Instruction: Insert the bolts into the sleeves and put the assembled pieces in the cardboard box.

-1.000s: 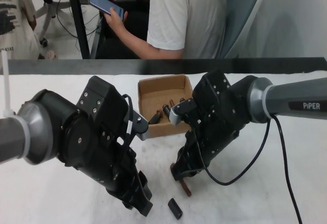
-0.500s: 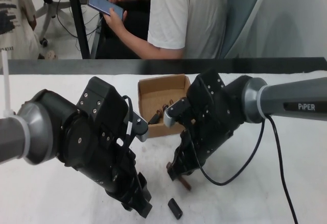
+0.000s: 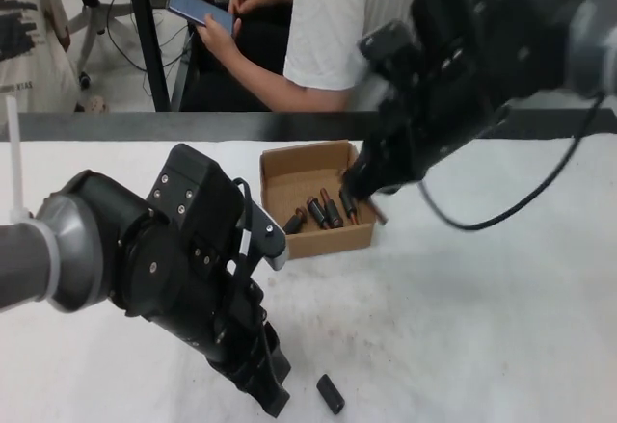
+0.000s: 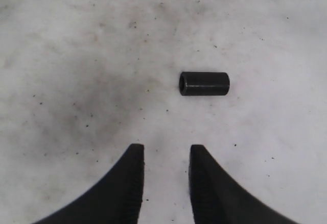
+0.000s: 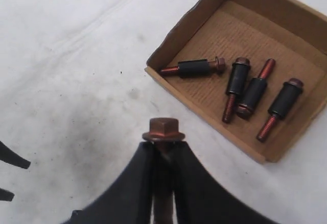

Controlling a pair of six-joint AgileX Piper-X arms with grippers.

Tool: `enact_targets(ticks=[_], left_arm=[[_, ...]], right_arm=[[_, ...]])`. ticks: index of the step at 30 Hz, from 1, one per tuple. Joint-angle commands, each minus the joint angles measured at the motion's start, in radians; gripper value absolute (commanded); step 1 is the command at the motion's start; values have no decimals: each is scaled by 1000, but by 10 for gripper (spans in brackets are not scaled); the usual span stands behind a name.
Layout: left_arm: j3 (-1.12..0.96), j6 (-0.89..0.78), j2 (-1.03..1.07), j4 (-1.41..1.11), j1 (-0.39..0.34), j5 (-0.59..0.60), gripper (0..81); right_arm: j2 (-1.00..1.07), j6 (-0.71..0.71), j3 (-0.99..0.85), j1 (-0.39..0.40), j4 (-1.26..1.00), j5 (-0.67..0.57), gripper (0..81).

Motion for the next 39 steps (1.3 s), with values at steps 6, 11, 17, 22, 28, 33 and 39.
enact_targets(ticks=[6, 11, 17, 22, 28, 33, 39], left_arm=[[-45, -23, 25, -26, -59, 6, 286], [-102, -299, 99, -44, -66, 6, 336], [-118, -405, 166, 5, -66, 6, 440], [-118, -512, 187, 2, -66, 6, 440], [-118, -720, 187, -91, -67, 69, 440], [-118, -678, 187, -110, -67, 109, 440], [-138, -415, 187, -39, -56, 75, 440]], right_arm=[[-112, -62, -10, -30, 100, -6, 8], [-145, -62, -10, -30, 128, -6, 8], [-181, -62, -10, -32, 130, -6, 8], [-184, -62, -10, -32, 135, -6, 8], [-184, -62, -10, -32, 138, -6, 8], [-184, -62, -10, -30, 137, -6, 8], [-184, -62, -10, -30, 137, -15, 8]])
